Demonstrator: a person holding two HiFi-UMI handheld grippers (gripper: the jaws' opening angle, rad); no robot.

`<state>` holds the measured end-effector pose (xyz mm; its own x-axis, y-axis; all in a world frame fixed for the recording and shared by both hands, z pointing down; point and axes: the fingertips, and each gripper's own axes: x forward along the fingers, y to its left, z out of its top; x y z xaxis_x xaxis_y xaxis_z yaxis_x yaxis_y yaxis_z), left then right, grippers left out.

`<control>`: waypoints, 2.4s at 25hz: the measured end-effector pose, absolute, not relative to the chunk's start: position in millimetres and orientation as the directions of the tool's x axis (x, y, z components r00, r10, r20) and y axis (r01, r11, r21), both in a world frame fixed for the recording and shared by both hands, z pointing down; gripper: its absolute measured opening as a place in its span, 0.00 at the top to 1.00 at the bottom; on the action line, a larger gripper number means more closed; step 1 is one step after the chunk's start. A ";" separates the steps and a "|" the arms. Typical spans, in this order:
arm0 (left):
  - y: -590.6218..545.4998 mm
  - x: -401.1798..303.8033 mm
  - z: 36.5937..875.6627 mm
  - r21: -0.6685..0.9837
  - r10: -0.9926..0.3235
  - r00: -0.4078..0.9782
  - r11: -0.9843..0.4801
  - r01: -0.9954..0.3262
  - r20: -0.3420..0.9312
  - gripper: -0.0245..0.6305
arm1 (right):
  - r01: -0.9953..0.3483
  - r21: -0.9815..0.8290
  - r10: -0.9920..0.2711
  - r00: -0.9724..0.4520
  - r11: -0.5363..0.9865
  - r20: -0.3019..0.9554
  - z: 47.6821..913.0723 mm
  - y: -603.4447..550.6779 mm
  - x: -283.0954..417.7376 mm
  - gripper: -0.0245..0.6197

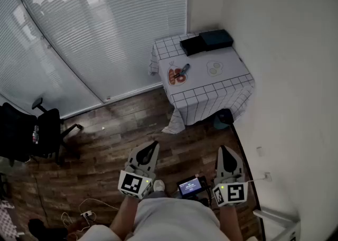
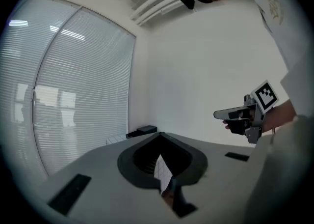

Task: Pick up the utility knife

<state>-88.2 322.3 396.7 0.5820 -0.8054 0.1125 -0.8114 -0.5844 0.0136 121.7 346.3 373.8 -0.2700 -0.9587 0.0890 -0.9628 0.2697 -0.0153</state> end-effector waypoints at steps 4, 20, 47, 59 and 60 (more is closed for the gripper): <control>335.1 -99.5 376.9 0.031 -0.800 0.596 -0.595 -0.803 0.068 0.95 | -0.957 -0.030 -0.953 -0.291 0.290 0.086 369.6 357.4 98.9 0.95; 351.3 -90.7 383.6 0.015 -0.795 0.601 -0.602 -0.798 0.085 0.95 | -0.953 -0.035 -0.946 -0.305 0.303 0.115 378.6 380.4 94.5 0.95; 219.6 -58.3 383.4 0.027 -0.771 0.632 -0.632 -0.774 0.081 0.95 | -0.966 -0.024 -0.961 -0.257 0.256 0.101 375.0 245.9 118.1 0.95; 127.3 -70.0 380.4 0.028 -0.766 0.640 -0.640 -0.768 0.062 0.95 | -0.974 -0.027 -0.967 -0.229 0.227 0.116 380.7 163.1 115.0 0.95; 122.6 -71.1 380.0 0.033 -0.764 0.642 -0.641 -0.767 0.064 0.95 | -0.973 -0.026 -0.966 -0.229 0.227 0.116 379.1 160.0 112.1 0.95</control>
